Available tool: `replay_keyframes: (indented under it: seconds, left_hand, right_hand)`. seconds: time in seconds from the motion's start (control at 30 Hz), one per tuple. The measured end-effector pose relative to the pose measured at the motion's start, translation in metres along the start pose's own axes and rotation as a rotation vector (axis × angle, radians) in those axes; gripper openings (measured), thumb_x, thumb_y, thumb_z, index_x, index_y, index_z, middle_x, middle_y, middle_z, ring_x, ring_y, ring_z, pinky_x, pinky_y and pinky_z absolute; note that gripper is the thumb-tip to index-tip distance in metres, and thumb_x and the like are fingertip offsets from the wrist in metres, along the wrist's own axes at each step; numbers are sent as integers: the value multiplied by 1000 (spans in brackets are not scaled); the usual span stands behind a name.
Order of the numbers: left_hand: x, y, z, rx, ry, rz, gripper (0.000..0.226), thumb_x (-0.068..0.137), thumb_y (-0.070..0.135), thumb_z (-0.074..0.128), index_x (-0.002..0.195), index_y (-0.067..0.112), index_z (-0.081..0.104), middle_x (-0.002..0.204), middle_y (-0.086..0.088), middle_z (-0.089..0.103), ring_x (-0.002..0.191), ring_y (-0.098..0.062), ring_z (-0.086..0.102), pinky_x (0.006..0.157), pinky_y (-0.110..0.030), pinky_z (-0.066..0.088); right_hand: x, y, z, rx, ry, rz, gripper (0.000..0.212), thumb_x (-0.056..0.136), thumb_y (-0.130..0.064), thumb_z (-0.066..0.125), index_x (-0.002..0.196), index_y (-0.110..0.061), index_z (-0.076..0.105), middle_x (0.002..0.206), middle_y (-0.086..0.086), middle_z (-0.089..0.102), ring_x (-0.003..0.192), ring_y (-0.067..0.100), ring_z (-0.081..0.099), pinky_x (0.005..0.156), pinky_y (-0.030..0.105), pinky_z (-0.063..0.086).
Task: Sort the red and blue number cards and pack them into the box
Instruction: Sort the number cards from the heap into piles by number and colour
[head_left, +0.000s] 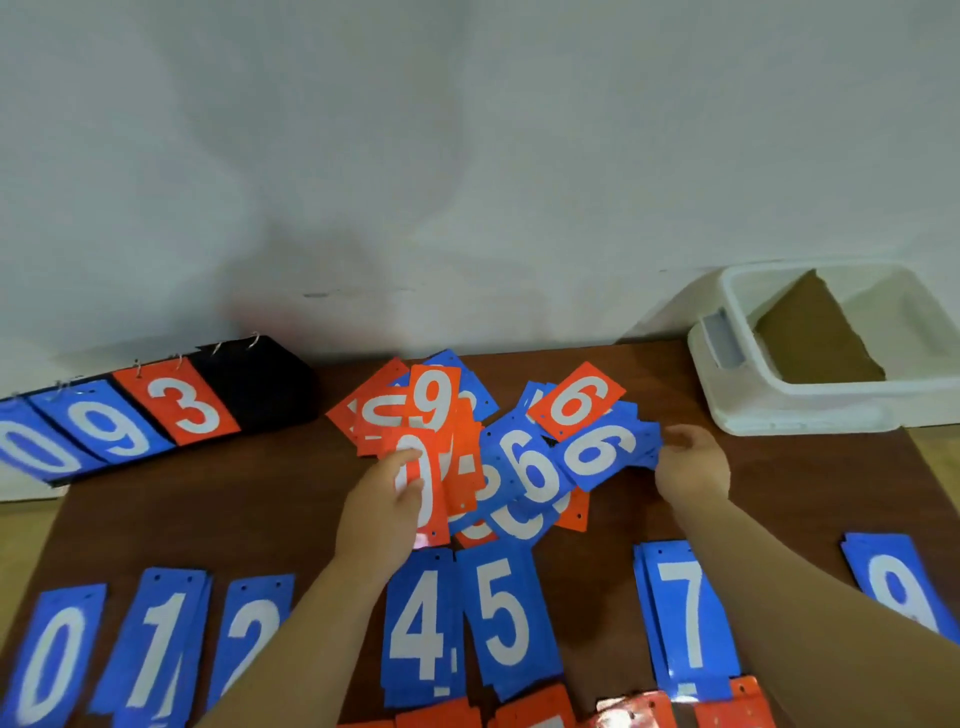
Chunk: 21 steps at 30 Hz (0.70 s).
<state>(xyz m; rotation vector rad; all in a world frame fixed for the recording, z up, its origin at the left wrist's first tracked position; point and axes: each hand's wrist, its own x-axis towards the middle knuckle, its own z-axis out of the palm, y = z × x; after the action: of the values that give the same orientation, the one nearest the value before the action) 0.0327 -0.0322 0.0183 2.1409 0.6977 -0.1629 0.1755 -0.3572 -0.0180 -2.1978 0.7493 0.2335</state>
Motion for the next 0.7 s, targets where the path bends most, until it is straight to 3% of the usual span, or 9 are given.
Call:
replay_keyframes:
  seconds: [0.07,0.13,0.23,0.37,0.47,0.57,0.63,0.7]
  left_hand:
    - [-20,11,10,-37,22,-46,38,106,26,51,142,38,51,151,1,49,135,-22,51,94,-32,53]
    - [-40,24,22,-99,48,-103,39,106,22,52,141,38,53,151,2,48,134,-23,52,81,-23,52]
    - [-67,47,44,-211,84,-154,39,104,16,54,134,40,57,146,1,50,118,-18,59,71,-21,51]
    - [-103,91,82,-305,104,-132,42,100,5,56,127,37,63,133,8,51,115,-13,53,73,-18,47]
    - [-129,124,111,-357,107,-77,44,96,0,57,114,39,67,123,8,60,95,-7,60,61,-10,46]
    - [-150,147,131,-359,80,-54,45,97,3,58,109,46,65,114,14,64,75,-10,61,60,-25,52]
    - [-163,158,138,-326,61,-47,42,100,8,58,112,48,64,121,13,60,83,-12,64,59,-26,55]
    - [-175,166,140,-275,53,-45,40,102,13,56,117,49,63,136,9,56,105,-22,66,62,-26,56]
  right_hand:
    - [2,7,-16,5,-15,-14,36,95,-8,51,127,-21,60,114,9,66,85,26,58,66,32,49]
    - [2,12,-37,-17,-29,-47,36,96,-8,51,129,-19,59,114,9,65,84,26,56,61,29,43]
    - [4,24,-75,-55,-40,-146,35,94,-9,51,127,-17,61,118,10,69,99,32,63,76,33,47]
    - [2,48,-136,-14,-25,-219,36,94,-10,49,125,-20,64,111,2,69,89,24,65,69,33,52]
    - [-5,69,-184,4,3,-327,33,95,-9,52,123,-18,68,107,1,70,90,22,62,74,28,45]
    - [-15,86,-218,64,-60,-416,29,94,-9,56,114,-23,72,108,-3,73,88,20,66,76,32,51]
    - [-24,90,-232,93,-161,-478,27,96,-9,57,107,-29,72,100,-7,73,72,11,64,65,27,50]
    - [-34,87,-243,70,-297,-545,28,98,-9,58,103,-33,72,94,-12,73,71,6,65,59,19,48]
